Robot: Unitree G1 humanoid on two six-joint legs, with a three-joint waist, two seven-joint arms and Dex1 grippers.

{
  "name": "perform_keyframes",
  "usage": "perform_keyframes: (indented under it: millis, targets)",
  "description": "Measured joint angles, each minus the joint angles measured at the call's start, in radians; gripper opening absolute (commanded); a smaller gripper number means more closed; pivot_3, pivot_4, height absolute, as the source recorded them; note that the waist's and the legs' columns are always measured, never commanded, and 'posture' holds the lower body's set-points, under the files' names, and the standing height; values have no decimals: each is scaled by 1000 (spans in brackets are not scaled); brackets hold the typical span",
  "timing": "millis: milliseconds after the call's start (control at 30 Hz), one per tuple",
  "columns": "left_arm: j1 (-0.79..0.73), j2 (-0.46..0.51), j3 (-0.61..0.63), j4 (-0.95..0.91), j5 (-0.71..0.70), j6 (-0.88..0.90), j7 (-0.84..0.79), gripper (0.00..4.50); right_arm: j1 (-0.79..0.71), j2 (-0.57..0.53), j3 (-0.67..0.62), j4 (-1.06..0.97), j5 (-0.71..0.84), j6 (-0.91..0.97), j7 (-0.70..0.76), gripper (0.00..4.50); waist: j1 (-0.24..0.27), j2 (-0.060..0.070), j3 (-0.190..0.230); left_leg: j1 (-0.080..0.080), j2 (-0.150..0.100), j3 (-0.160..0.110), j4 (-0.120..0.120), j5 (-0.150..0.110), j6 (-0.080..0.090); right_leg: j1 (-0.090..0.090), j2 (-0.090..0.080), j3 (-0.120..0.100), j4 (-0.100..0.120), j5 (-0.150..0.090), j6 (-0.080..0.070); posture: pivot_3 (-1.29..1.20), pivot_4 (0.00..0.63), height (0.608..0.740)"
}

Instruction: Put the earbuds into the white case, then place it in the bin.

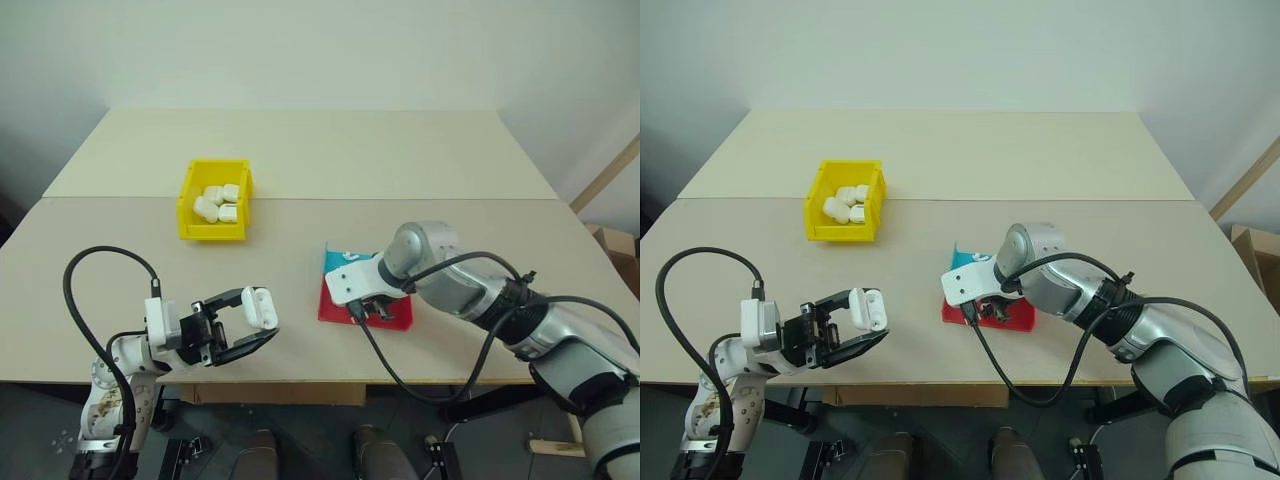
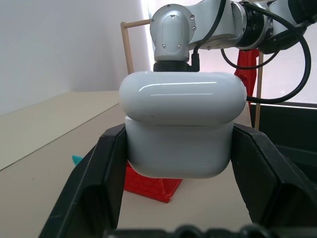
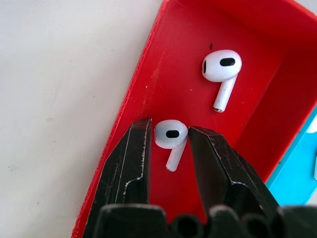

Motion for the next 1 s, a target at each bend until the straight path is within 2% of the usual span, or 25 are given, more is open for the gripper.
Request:
perform_keyframes:
  millis: [333,467,500,900,1000]
  targets:
    - [-1,0,-5,1,12,-23,5,2802,20,0,-31,19,-40,-76,24,1583,0,0,0,0,0,0,0,0,0,0,0,0,0,0,0,0,150,740]
    - [-1,0,-6,3,14,-25,8,2802,28,0,-43,18,-46,-84,42,732,0,0,0,0,0,0,0,0,0,0,0,0,0,0,0,0,150,740]
    - [-1,0,-7,3,14,-25,8,2802,30,0,-46,18,-47,-87,43,633,0,0,0,0,0,0,0,0,0,0,0,0,0,0,0,0,150,740]
    - [-12,0,-7,53,18,-56,-7,2802,50,8,-76,12,-73,-89,44,633,1,0,0,0,0,0,0,0,0,0,0,0,0,0,0,0,150,740]
    - [-20,-3,-8,61,16,-61,-13,2802,82,10,-128,-40,-64,-34,39,633,1,0,0,0,0,0,0,0,0,0,0,0,0,0,0,0,150,740]
